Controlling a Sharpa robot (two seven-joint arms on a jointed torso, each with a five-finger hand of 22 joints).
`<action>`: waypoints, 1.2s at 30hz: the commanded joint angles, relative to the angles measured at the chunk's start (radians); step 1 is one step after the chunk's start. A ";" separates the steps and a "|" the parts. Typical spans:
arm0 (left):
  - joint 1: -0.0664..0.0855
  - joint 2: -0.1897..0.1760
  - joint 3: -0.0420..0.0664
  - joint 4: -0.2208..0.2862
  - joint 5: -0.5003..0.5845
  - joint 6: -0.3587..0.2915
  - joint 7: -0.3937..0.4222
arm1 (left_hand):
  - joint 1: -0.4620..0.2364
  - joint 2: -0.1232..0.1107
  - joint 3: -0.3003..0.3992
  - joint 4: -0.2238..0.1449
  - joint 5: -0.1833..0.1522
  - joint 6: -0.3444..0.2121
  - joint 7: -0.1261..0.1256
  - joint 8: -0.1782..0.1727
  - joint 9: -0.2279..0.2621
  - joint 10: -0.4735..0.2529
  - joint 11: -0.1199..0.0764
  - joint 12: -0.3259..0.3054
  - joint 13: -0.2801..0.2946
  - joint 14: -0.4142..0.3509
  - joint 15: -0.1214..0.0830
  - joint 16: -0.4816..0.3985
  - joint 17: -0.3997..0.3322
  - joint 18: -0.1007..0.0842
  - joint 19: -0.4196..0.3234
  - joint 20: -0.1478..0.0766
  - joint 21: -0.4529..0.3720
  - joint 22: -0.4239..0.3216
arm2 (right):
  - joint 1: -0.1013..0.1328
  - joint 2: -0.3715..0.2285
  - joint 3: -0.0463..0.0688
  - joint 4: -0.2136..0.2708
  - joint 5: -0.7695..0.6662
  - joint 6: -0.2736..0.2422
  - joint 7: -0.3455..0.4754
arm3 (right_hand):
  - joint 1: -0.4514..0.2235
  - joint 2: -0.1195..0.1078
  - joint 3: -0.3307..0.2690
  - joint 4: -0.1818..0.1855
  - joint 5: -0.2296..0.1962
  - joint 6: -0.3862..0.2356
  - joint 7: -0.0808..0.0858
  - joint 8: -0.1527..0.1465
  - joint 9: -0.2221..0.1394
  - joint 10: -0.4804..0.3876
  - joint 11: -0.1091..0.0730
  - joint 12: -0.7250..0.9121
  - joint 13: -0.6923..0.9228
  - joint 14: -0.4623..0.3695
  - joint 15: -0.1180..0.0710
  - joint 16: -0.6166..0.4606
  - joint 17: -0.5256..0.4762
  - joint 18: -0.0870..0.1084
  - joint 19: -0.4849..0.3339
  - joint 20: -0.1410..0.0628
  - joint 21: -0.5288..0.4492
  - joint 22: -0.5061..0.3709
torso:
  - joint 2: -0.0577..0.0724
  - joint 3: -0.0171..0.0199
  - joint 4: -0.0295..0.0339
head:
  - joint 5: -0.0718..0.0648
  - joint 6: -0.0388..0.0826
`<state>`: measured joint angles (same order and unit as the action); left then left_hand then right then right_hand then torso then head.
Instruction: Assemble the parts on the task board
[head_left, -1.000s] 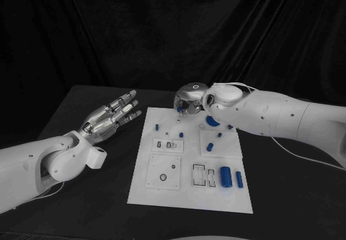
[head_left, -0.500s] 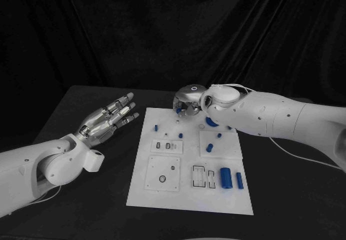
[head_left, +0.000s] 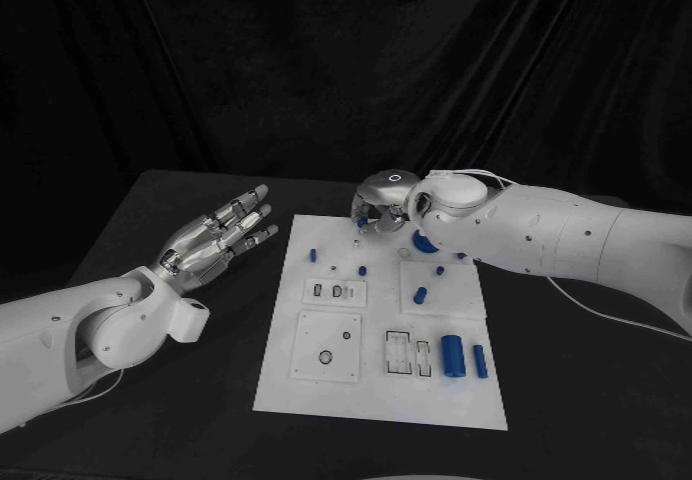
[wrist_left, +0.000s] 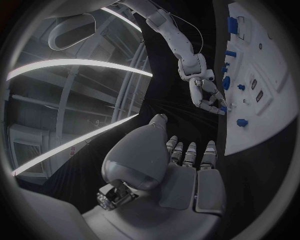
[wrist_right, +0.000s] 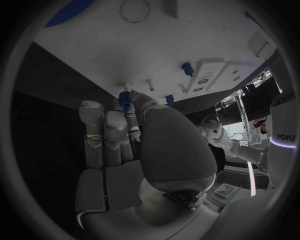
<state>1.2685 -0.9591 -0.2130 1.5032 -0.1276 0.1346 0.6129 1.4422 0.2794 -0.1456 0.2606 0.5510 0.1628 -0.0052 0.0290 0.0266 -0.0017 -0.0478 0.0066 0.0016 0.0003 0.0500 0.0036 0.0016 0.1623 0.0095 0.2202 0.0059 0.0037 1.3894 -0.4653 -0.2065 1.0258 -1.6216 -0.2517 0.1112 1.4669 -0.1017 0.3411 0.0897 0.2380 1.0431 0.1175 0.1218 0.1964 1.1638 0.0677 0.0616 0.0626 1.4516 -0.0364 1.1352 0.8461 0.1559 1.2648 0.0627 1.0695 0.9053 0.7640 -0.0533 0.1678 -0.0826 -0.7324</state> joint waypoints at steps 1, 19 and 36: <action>0.002 0.004 0.001 -0.002 0.000 0.011 0.008 | -0.001 -0.004 0.006 0.000 0.004 0.002 0.008 0.006 0.001 0.002 0.009 -0.007 -0.002 0.000 0.000 -0.004 -0.002 0.016 -0.004 -0.006 -0.001 -0.001 | -0.006 -0.006 -0.001 0.008 -0.002 -0.026 -0.012 | -0.007 -0.005 0.002 0.003 -0.001 -0.006 0.002 -0.005 0.002 -0.002 0.001 0.004 0.001 0.000 0.006 0.006 0.005 -0.016 0.002 0.008 0.007 0.003 | -0.001 -0.0006 0.0002 | -0.002 0.001; 0.002 0.014 0.001 -0.015 0.000 0.023 -0.001 | -0.001 0.000 0.009 0.000 0.004 0.001 0.009 0.006 0.001 0.002 0.009 -0.007 -0.002 0.000 0.001 -0.004 -0.002 0.017 -0.003 -0.006 -0.001 0.000 | -0.018 -0.016 -0.001 0.009 -0.002 -0.001 -0.018 | -0.009 -0.008 0.005 0.004 0.000 -0.014 0.004 -0.011 0.002 -0.008 0.003 0.003 0.001 -0.004 0.006 0.002 -0.001 -0.016 0.000 0.010 0.007 0.006 | -0.001 -0.0006 0.0002 | -0.006 -0.001; 0.002 0.017 0.001 -0.023 0.000 0.033 -0.012 | -0.001 0.003 0.013 0.001 0.004 0.006 0.010 0.008 0.002 0.002 0.011 -0.007 -0.002 0.000 0.003 -0.004 -0.002 0.017 -0.002 -0.004 0.000 0.000 | -0.022 -0.001 -0.001 -0.002 -0.002 0.000 -0.014 | -0.004 -0.006 0.016 0.001 0.001 -0.027 0.004 -0.021 0.000 -0.012 0.003 0.003 0.001 -0.010 0.001 -0.004 -0.011 -0.013 -0.006 0.009 0.005 0.008 | -0.001 -0.0012 0.0017 | -0.008 -0.002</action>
<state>1.2685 -0.9444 -0.2131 1.4795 -0.1277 0.1513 0.5952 1.4422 0.2795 -0.1401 0.2606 0.5510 0.1665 -0.0016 0.0327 0.0273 0.0018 -0.0444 0.0066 0.0011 0.0003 0.0500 0.0036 0.0010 0.1623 0.0095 0.2202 0.0059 0.0038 1.3732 -0.4688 -0.2055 1.0237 -1.6205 -0.2596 0.1095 1.4628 -0.1056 0.3510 0.0911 0.2344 1.0236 0.1228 0.1070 0.1979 1.1586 0.0730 0.0620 0.0624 1.4479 -0.0328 1.1352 0.8371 0.1561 1.2649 0.0698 1.0736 0.9133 0.7628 -0.0544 0.1679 -0.0898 -0.7353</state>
